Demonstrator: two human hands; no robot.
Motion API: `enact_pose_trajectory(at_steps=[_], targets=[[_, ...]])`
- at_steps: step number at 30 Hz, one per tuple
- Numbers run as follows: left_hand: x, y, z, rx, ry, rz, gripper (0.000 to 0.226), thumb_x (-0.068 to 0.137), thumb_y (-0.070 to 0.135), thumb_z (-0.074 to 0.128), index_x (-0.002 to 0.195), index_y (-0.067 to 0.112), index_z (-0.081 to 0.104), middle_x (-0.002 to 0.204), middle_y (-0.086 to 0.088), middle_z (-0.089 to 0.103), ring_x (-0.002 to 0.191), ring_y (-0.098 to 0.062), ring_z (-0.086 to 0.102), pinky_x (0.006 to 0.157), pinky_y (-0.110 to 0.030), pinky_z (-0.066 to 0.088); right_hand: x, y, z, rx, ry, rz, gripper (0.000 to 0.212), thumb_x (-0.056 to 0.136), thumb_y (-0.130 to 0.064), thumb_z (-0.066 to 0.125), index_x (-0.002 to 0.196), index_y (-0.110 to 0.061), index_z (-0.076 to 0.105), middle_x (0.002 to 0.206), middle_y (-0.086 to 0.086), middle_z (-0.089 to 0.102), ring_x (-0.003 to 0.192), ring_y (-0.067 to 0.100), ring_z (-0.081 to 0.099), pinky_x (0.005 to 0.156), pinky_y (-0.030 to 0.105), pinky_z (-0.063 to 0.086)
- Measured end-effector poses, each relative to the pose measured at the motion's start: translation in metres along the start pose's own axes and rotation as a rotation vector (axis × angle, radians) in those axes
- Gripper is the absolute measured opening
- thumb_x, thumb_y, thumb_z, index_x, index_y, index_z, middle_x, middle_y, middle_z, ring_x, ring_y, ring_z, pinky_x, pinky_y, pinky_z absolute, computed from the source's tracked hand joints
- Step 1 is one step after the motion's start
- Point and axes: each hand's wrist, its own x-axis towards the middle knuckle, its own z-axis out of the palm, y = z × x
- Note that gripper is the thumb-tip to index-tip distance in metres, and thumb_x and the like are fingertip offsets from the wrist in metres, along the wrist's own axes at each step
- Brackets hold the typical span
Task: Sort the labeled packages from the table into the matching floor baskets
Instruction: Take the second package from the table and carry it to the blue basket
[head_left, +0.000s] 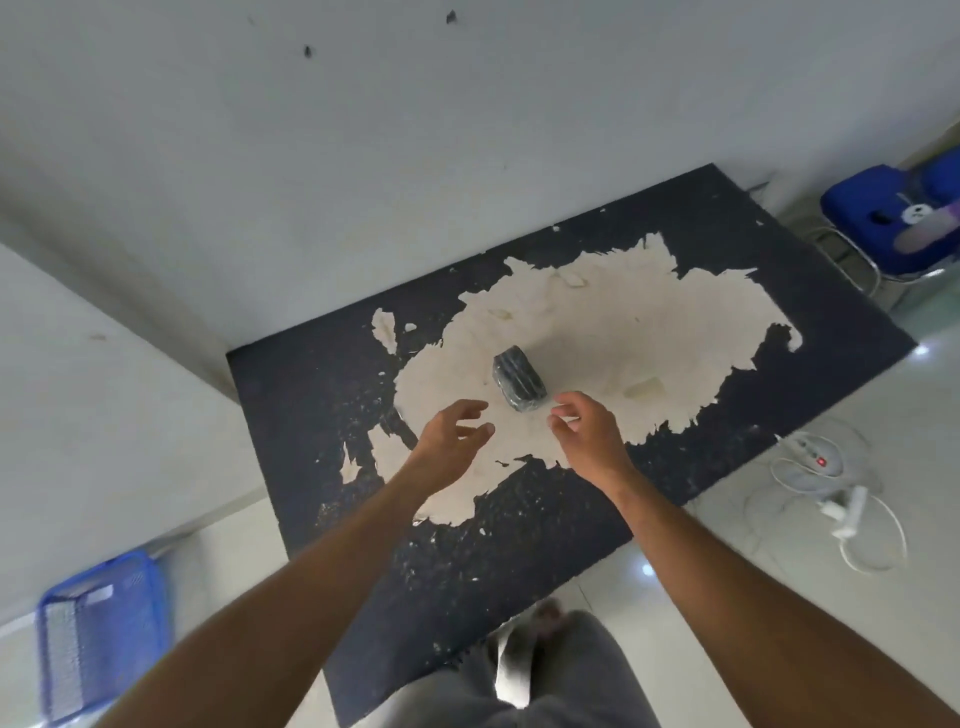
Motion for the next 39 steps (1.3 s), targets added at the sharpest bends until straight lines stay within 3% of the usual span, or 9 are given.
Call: enact_pose_trajectory(at_steps=[4, 9, 12, 15, 18, 23, 28, 35, 39], targets=[[0.033, 0.002, 0.025, -0.203, 0.124, -0.185, 0.035, 0.096, 0.029, 0.062, 0.130, 0.022, 0.059, 0.129, -0.004, 0.062, 0.105, -0.019, 0.065, 0.085, -0.036, 0.058, 0.050, 0.011, 0.003, -0.005, -0.041, -0.021, 0.028, 0.097, -0.012, 0.057, 0.125, -0.009, 0.058, 0.126, 0.009, 0.065, 0.111, 0.026, 0.064, 0.086, 0.026, 0.049], [0.064, 0.013, 0.051, -0.237, 0.241, -0.255, 0.041, 0.095, 0.028, 0.064, 0.133, 0.019, 0.056, 0.128, 0.001, 0.061, 0.103, -0.015, 0.064, 0.070, -0.018, 0.049, 0.102, 0.027, 0.007, -0.005, -0.135, -0.070, 0.027, 0.095, -0.011, 0.059, 0.122, -0.006, 0.059, 0.121, 0.010, 0.066, 0.109, 0.024, 0.064, 0.086, 0.025, 0.049], [0.074, 0.018, 0.074, -0.267, 0.282, -0.296, 0.047, 0.092, 0.026, 0.067, 0.136, 0.016, 0.053, 0.128, 0.004, 0.058, 0.106, -0.015, 0.062, 0.080, -0.023, 0.050, 0.118, 0.035, 0.006, 0.012, -0.235, -0.089, 0.024, 0.093, -0.007, 0.061, 0.117, -0.006, 0.061, 0.114, 0.008, 0.069, 0.103, 0.020, 0.065, 0.083, 0.022, 0.053], [0.079, 0.024, 0.096, -0.311, 0.310, -0.289, 0.047, 0.091, 0.015, 0.066, 0.135, 0.012, 0.052, 0.122, 0.005, 0.058, 0.118, -0.019, 0.060, 0.090, -0.023, 0.048, 0.124, 0.042, 0.005, 0.027, -0.316, -0.116, 0.029, 0.090, -0.006, 0.065, 0.119, -0.008, 0.062, 0.114, 0.005, 0.069, 0.100, 0.014, 0.063, 0.080, 0.012, 0.049], [0.079, 0.032, 0.107, -0.342, 0.351, -0.285, 0.044, 0.090, 0.006, 0.063, 0.133, 0.008, 0.054, 0.117, 0.001, 0.061, 0.117, -0.018, 0.060, 0.093, -0.023, 0.046, 0.127, 0.046, 0.003, 0.072, -0.364, -0.114, 0.033, 0.088, -0.006, 0.067, 0.121, -0.009, 0.063, 0.115, 0.006, 0.070, 0.102, 0.016, 0.066, 0.093, 0.031, 0.055], [0.077, 0.045, 0.094, -0.304, 0.402, -0.218, 0.040, 0.089, 0.020, 0.062, 0.128, 0.013, 0.063, 0.120, -0.002, 0.068, 0.115, -0.013, 0.061, 0.098, -0.028, 0.046, 0.137, 0.025, -0.005, 0.058, -0.354, -0.161, 0.036, 0.091, -0.019, 0.066, 0.125, -0.010, 0.064, 0.118, 0.009, 0.065, 0.100, 0.016, 0.064, 0.087, 0.024, 0.052], [0.079, 0.060, 0.068, -0.328, 0.463, -0.195, 0.035, 0.093, 0.021, 0.053, 0.123, 0.011, 0.067, 0.109, -0.007, 0.069, 0.099, -0.018, 0.064, 0.083, -0.025, 0.048, 0.144, -0.008, -0.019, 0.022, -0.344, -0.211, 0.035, 0.095, -0.027, 0.058, 0.125, -0.009, 0.062, 0.121, 0.010, 0.064, 0.105, 0.016, 0.060, 0.081, 0.020, 0.046], [0.087, 0.067, 0.052, -0.466, 0.467, -0.285, 0.024, 0.098, 0.012, 0.045, 0.091, 0.016, 0.067, 0.103, -0.019, 0.072, 0.089, -0.023, 0.065, 0.078, -0.035, 0.051, 0.156, -0.030, -0.021, -0.015, -0.371, -0.119, 0.021, 0.093, -0.018, 0.054, 0.105, -0.006, 0.067, 0.096, 0.005, 0.067, 0.073, 0.006, 0.059, 0.046, 0.005, 0.039], [0.102, 0.050, 0.052, -0.543, 0.398, -0.488, 0.027, 0.097, 0.014, 0.046, 0.095, 0.004, 0.071, 0.100, -0.019, 0.071, 0.085, -0.025, 0.063, 0.079, -0.038, 0.054, 0.169, -0.030, -0.010, -0.072, -0.436, 0.020, 0.029, 0.091, -0.018, 0.049, 0.063, -0.018, 0.053, 0.066, -0.001, 0.053, 0.058, 0.014, 0.049, 0.043, 0.017, 0.036]])
